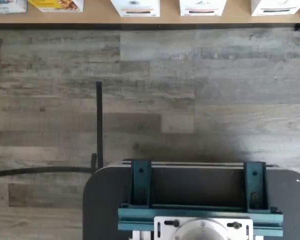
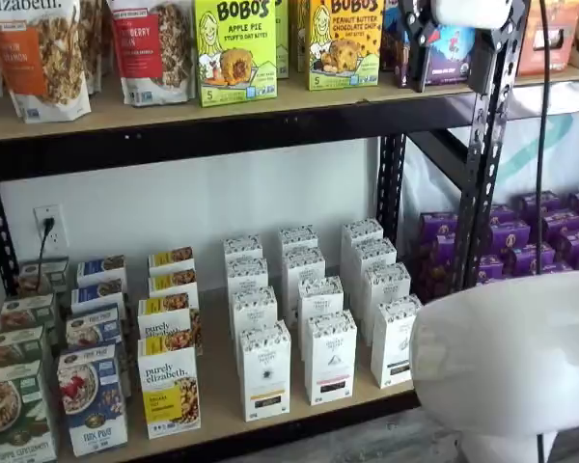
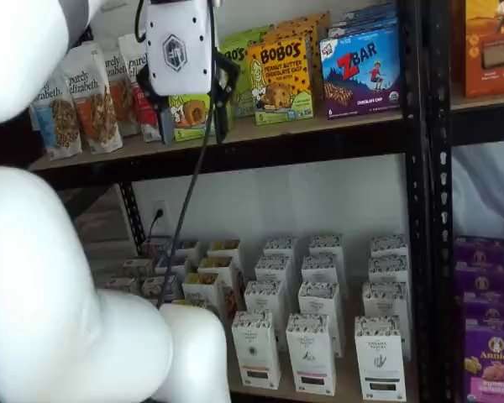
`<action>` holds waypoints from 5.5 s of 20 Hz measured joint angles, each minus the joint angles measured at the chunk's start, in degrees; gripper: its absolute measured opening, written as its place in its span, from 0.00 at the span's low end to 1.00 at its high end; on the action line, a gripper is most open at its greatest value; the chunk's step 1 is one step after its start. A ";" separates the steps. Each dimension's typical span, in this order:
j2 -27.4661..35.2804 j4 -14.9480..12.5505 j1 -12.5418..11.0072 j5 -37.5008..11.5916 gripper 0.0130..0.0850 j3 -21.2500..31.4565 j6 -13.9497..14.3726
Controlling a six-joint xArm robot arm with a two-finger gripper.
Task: Pick up the white box with a yellow strip in the middle, on the bottom shelf, the fourth box from the left
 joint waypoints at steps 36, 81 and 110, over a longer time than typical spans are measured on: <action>0.46 -7.35 21.14 -35.51 1.00 28.71 18.66; 38.59 -6.44 27.67 -82.42 1.00 33.45 24.21; 63.73 -15.17 25.06 -93.71 1.00 19.68 29.59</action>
